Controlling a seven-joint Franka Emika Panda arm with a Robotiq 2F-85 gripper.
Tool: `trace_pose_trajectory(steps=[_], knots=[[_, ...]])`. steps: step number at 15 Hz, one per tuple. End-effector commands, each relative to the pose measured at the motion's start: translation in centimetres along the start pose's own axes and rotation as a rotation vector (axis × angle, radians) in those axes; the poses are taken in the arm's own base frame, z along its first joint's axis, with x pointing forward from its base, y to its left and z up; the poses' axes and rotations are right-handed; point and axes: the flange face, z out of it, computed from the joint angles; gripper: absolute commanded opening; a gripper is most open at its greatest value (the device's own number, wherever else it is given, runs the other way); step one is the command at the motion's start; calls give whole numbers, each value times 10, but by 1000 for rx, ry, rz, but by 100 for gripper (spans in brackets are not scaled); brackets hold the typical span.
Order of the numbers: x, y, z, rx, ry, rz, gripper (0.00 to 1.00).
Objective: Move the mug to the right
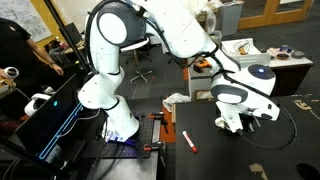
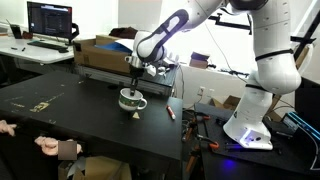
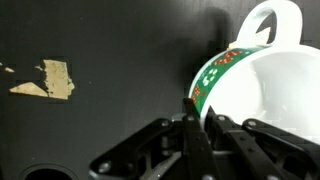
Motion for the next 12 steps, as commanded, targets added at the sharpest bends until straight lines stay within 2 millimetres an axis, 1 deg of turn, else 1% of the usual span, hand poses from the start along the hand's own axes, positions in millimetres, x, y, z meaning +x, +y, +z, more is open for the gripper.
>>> trace_pose_trajectory(steps=[1, 12], knots=[[-4, 14, -17, -23, 21, 96, 3], [-37, 60, -6, -39, 16, 331, 3]])
